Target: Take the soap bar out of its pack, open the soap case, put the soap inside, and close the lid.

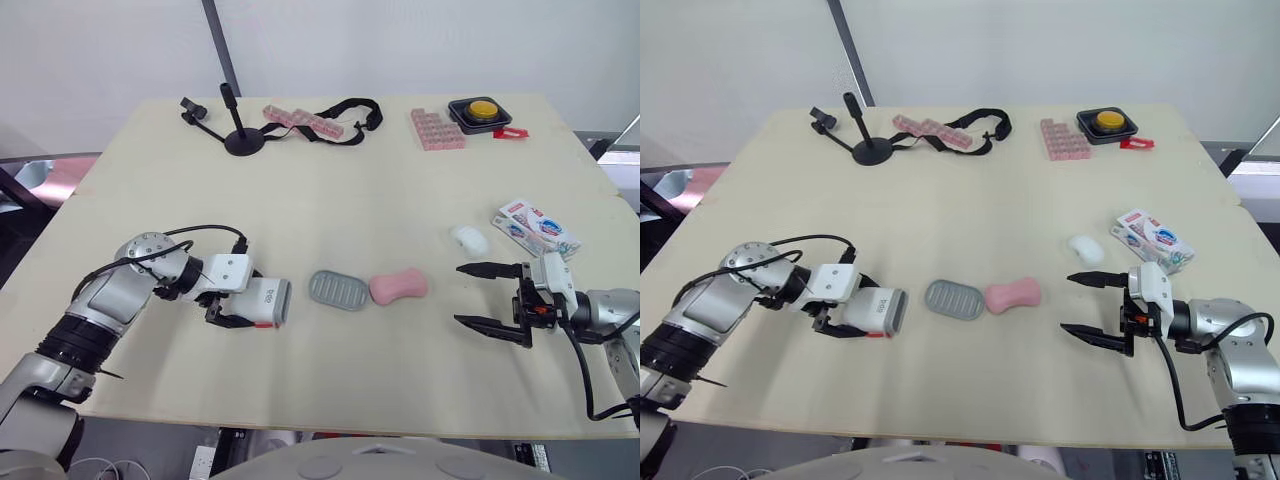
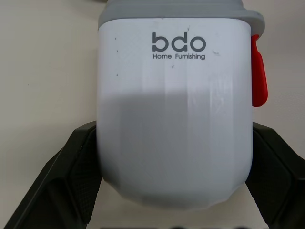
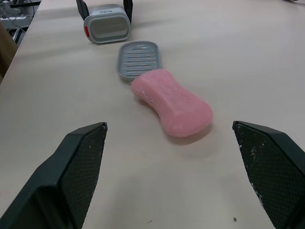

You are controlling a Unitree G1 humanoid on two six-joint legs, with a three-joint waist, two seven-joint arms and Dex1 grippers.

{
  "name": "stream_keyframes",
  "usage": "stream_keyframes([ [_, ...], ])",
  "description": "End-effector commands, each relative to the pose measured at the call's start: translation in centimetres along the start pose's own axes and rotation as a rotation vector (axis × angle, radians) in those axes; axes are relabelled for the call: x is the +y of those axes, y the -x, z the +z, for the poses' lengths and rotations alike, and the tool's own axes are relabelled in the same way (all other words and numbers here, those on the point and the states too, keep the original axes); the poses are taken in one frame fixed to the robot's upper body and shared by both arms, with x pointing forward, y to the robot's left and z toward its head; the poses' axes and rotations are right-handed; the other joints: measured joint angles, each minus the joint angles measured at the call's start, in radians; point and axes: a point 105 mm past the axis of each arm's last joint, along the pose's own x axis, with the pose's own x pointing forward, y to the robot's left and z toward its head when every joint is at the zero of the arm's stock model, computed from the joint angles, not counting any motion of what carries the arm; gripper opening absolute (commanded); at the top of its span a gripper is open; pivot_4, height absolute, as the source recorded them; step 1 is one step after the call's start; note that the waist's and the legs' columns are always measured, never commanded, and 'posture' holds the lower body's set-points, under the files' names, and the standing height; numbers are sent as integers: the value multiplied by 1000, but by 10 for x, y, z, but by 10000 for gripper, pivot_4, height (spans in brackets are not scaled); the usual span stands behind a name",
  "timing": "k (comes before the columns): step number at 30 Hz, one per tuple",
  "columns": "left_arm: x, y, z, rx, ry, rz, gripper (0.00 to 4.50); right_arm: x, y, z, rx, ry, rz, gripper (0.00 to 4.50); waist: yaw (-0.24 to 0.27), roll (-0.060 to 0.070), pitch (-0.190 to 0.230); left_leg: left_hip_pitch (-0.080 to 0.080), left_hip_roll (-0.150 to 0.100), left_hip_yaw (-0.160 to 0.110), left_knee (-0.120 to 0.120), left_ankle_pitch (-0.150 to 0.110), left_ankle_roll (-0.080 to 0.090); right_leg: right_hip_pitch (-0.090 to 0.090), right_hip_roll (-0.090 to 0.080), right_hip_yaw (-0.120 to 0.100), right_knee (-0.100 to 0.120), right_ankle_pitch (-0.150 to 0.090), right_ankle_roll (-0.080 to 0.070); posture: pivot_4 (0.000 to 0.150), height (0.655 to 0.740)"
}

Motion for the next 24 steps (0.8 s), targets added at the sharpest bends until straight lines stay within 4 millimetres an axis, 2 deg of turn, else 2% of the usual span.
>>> stream_keyframes([
  [1,8,7,3,-72,69,56,40014,-1,1,11,4,32,13,44973,0,-2,1,-1,0,0,0,0,1,0,-1,0,0,0,0,1500,7400],
  [6,12,18,14,-128,86,60,40014,-2,-2,16,8,32,16,44973,-5,-11,7,-4,-1,0,0,0,1,-9,2,-1,0,0,0,1500,7400],
  [11,24,28,35,-262,231,91,40014,-1,-3,16,10,27,16,44973,-2,-15,9,-12,0,0,0,3,-4,-16,3,-2,1,0,0,1500,7400],
  [16,32,37,48,-356,367,104,40014,0,-1,14,13,22,11,44973,-2,-18,11,-12,-1,0,0,3,-6,-15,3,-1,0,0,0,1500,7400],
  [21,30,39,49,-346,357,99,40014,1,2,10,18,17,6,44973,-3,-20,13,-14,0,0,0,2,-7,-13,4,-1,-2,0,1,1500,7400],
  [24,27,33,42,-275,239,116,40014,1,3,8,21,16,5,44973,-3,-21,13,-15,0,0,0,2,-7,-12,4,-2,-2,0,1,1500,7400],
])
